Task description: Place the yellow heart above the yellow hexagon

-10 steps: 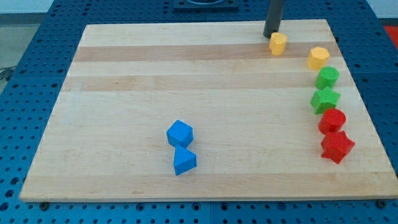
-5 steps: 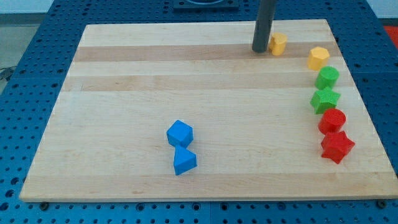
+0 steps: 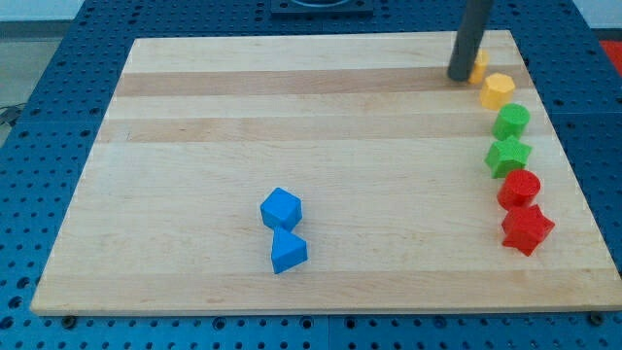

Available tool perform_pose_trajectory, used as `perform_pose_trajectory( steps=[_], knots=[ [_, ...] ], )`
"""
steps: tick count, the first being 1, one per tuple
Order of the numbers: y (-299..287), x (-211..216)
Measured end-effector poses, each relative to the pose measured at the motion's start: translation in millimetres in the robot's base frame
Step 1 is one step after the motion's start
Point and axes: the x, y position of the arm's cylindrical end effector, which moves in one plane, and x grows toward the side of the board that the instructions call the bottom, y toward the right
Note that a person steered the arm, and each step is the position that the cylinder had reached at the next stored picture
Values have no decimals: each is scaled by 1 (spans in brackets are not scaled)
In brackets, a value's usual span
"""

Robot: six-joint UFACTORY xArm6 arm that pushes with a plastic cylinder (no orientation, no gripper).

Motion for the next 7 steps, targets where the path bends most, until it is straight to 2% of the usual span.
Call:
perform_pose_trajectory(
  steps=[2,3,4,5,6,7],
  knots=[
    [13,0],
    [-57,7],
    [-146,32],
    [-171,34],
    [-252,39],
    [-273,57]
  ],
)
